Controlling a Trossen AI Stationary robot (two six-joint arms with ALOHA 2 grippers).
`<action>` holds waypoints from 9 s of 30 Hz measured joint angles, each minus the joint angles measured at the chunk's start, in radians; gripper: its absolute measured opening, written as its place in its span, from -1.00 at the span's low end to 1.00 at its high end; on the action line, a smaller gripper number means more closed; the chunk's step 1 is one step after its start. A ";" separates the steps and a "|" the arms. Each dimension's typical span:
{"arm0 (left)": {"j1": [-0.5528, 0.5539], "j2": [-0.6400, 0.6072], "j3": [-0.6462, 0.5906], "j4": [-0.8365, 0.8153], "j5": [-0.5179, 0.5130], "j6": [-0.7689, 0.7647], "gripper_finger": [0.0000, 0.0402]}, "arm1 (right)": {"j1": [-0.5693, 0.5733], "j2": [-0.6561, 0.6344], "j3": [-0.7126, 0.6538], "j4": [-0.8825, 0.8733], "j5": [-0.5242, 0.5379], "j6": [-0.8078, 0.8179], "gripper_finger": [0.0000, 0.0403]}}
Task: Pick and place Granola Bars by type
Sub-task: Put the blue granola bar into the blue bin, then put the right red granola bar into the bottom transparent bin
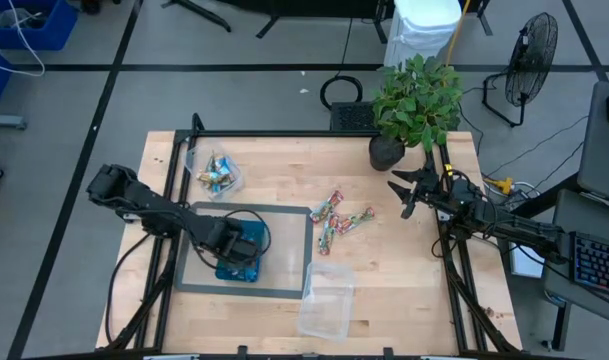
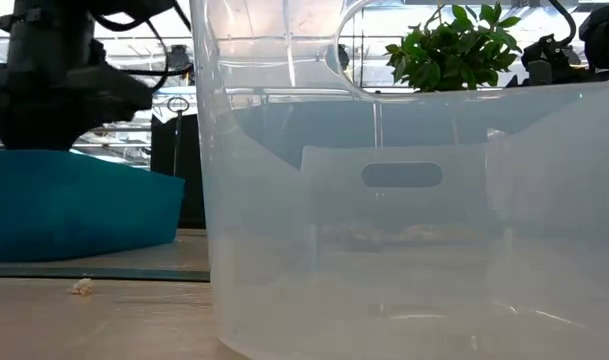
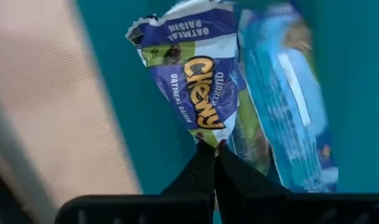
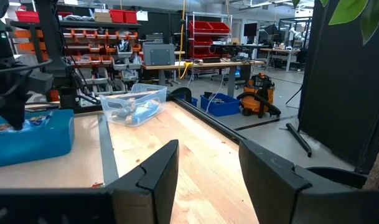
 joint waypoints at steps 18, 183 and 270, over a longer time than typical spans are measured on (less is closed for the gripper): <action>0.002 -0.003 0.000 0.100 -0.008 0.109 -0.99 | 0.000 0.000 0.000 0.000 0.000 0.000 -0.21; 0.350 -1.113 -0.949 1.274 -0.246 1.520 -0.44 | 0.356 1.339 0.452 -0.004 0.079 -0.007 -0.93; 0.398 -0.720 -0.948 1.833 -0.297 1.623 -0.44 | 0.752 1.729 0.911 0.303 -0.418 0.178 -0.54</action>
